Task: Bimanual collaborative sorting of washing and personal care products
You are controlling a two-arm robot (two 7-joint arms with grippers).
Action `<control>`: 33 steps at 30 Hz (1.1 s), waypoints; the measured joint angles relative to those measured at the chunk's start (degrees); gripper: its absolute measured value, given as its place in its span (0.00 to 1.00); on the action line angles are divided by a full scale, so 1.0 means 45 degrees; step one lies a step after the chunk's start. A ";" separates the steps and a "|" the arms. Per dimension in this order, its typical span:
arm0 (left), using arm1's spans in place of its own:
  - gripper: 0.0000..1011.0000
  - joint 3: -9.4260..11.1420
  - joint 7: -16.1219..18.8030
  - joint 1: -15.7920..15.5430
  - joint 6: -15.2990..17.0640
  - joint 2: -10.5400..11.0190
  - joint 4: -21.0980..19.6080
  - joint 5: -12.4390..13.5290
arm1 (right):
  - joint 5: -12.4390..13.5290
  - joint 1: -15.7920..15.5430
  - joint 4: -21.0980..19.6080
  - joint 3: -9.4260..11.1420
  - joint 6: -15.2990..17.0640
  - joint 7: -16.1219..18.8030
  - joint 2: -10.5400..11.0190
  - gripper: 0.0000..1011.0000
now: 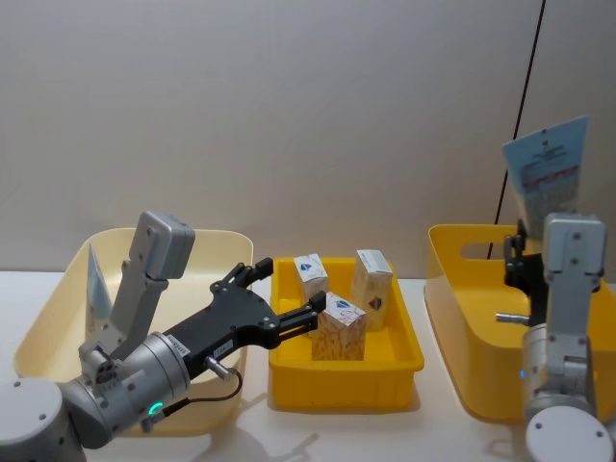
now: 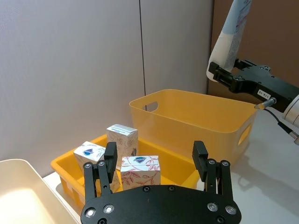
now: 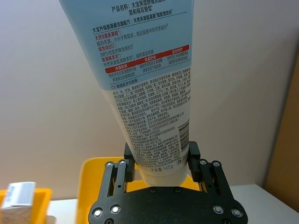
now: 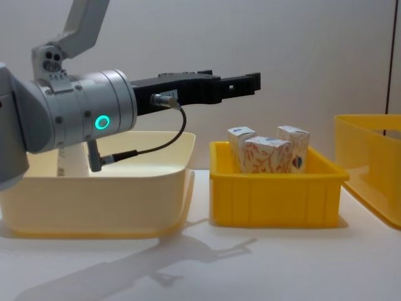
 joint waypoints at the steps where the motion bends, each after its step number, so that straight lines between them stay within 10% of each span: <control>1: 0.99 0.0000 0.0000 0.0000 0.0000 0.0000 0.0000 0.0000 | -0.0002 0.0001 -0.0013 0.0045 0.0082 -0.0007 0.0008 0.65; 33: 0.99 -0.0001 -0.0001 0.0000 0.0000 0.0000 0.0000 0.0000 | 0.0381 0.0013 0.0426 0.0742 0.3023 0.1155 -0.0219 0.65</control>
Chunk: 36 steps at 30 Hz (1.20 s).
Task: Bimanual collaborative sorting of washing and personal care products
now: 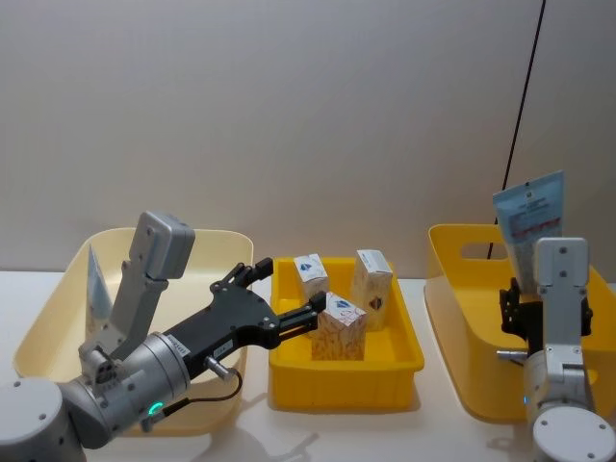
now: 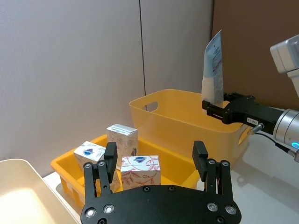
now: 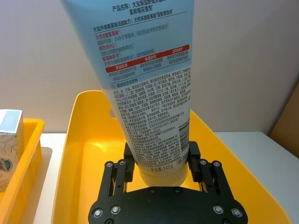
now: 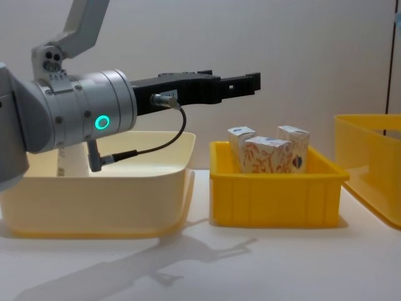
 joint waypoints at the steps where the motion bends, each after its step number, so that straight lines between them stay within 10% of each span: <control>1: 0.99 0.0000 0.0000 0.0000 0.0000 0.0000 0.0000 0.0000 | 0.0011 0.0013 0.0035 0.0004 0.0033 0.0028 -0.0018 0.66; 14: 0.99 0.0000 0.0000 0.0000 0.0000 0.0001 0.0000 0.0001 | 0.0053 0.0096 0.0246 0.0037 0.0233 0.0185 -0.0113 0.99; 36: 0.99 0.0000 0.0000 0.0000 0.0000 0.0000 0.0000 0.0001 | 0.0098 0.0076 0.0260 0.0105 -0.0161 0.0278 -0.0178 0.99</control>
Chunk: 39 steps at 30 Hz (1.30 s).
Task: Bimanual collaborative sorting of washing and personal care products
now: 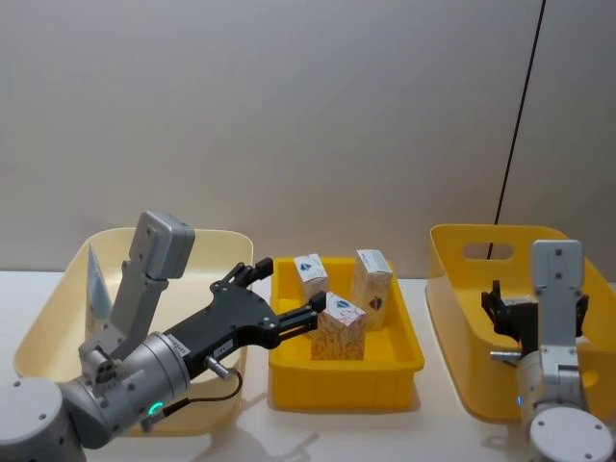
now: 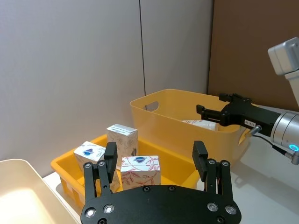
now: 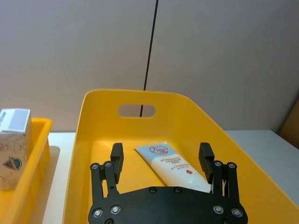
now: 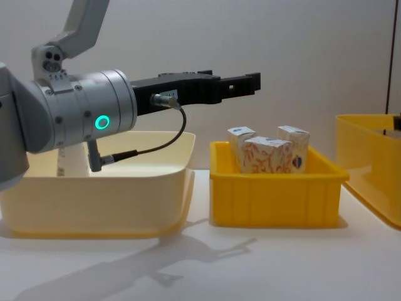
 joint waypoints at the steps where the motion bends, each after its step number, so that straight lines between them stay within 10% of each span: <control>1: 0.99 0.0000 0.0000 0.0000 0.0000 0.0000 0.0000 -0.0001 | 0.0023 -0.0020 -0.0041 0.0014 -0.0151 0.0019 -0.0006 0.99; 23: 0.99 0.0005 0.0626 0.0357 -0.0063 0.0151 -0.0257 0.0367 | 0.1286 -0.0387 -0.1024 0.0454 -0.3270 0.1338 -0.0067 0.99; 39: 0.99 0.0038 0.3344 0.1929 -0.0450 0.0808 -0.1426 0.1964 | 0.2233 -0.1330 -0.1778 -0.0028 -0.3224 0.2159 0.0822 0.99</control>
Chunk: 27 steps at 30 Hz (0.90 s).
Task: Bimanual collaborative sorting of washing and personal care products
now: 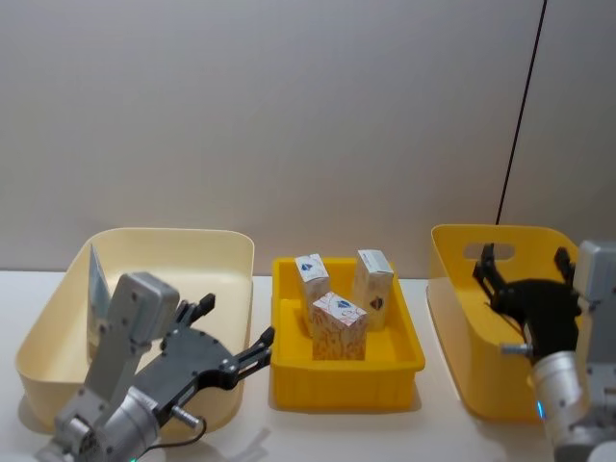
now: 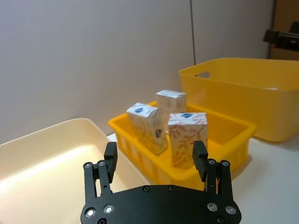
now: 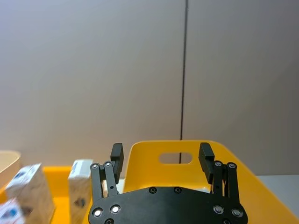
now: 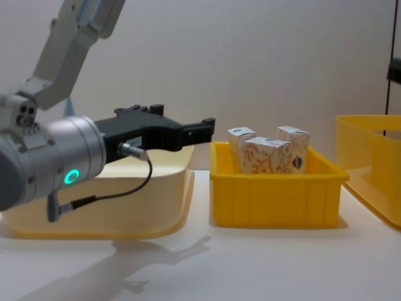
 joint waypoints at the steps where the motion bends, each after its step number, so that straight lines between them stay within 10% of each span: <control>1: 0.99 0.0002 0.0133 0.0074 -0.0021 0.0032 -0.0051 0.0077 | 0.0000 0.0000 0.0000 0.0000 0.0000 0.0000 0.0000 0.99; 13: 0.99 0.0027 0.2025 0.1168 -0.0279 0.0488 -0.0859 0.1186 | 0.1527 -0.1540 -0.1238 -0.0840 0.0155 0.1325 0.1508 0.99; 27: 0.99 0.0029 0.2435 0.1402 -0.0346 0.0589 -0.1029 0.1427 | 0.2956 -0.2986 -0.2388 -0.1610 0.0296 0.2550 0.2907 0.99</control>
